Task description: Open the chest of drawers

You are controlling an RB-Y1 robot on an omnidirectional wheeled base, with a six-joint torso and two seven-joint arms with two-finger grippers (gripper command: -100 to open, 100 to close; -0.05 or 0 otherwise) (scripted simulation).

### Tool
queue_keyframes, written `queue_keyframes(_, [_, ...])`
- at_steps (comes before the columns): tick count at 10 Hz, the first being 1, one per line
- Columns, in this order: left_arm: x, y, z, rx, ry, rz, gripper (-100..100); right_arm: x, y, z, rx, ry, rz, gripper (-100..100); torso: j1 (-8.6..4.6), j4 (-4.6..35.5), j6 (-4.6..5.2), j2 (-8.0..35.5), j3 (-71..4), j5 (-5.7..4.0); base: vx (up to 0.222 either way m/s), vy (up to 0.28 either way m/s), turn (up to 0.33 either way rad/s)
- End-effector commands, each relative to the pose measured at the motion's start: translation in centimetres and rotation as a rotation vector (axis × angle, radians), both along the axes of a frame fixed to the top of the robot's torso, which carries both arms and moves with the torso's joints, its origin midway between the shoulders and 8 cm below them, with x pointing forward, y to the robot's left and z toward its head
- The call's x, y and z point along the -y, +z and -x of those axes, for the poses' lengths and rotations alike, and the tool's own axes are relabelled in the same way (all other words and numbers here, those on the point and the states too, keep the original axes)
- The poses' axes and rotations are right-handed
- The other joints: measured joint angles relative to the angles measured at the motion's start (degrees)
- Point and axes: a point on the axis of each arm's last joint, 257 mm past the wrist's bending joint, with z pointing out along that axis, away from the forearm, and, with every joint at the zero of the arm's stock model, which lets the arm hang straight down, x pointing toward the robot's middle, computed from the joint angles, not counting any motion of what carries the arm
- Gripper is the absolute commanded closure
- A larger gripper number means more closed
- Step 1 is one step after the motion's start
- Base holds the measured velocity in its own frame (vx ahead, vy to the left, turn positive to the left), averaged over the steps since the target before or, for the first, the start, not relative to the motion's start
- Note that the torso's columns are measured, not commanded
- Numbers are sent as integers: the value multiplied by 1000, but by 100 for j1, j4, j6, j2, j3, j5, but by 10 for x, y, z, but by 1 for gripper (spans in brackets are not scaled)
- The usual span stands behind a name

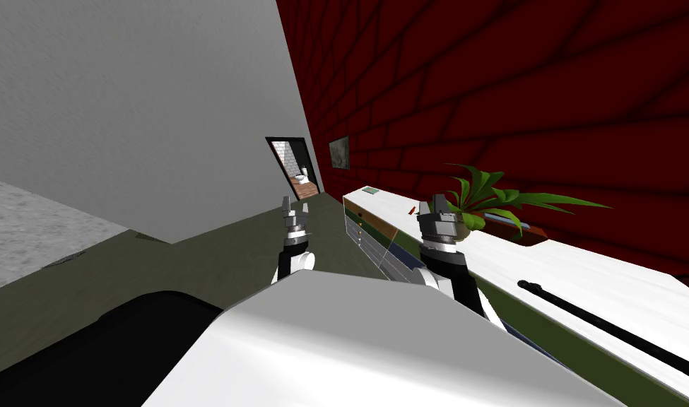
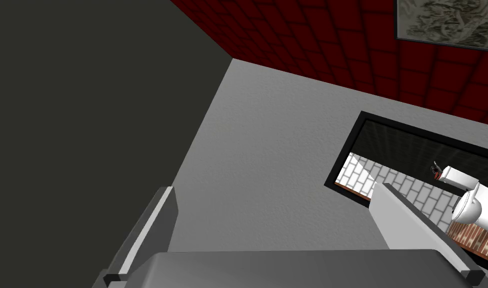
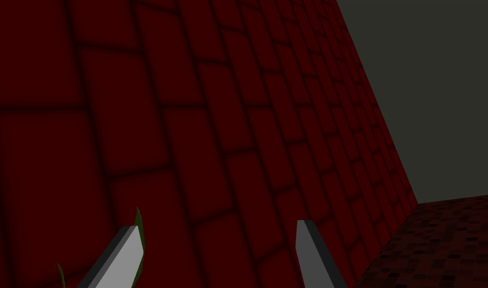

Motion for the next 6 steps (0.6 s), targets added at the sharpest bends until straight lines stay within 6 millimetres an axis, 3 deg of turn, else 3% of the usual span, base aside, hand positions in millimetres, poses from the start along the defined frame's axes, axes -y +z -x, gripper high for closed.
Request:
queue_keyframes(1, [0,0,0,0,0,0,0,0,0,0,0,0,0,0,0,235,0,232,-467,0,0,0,0])
queue_keyframes(6, [0,0,0,0,0,0,0,0,0,0,0,0,0,0,0,2268,0,2269,-4536,0,0,0,0])
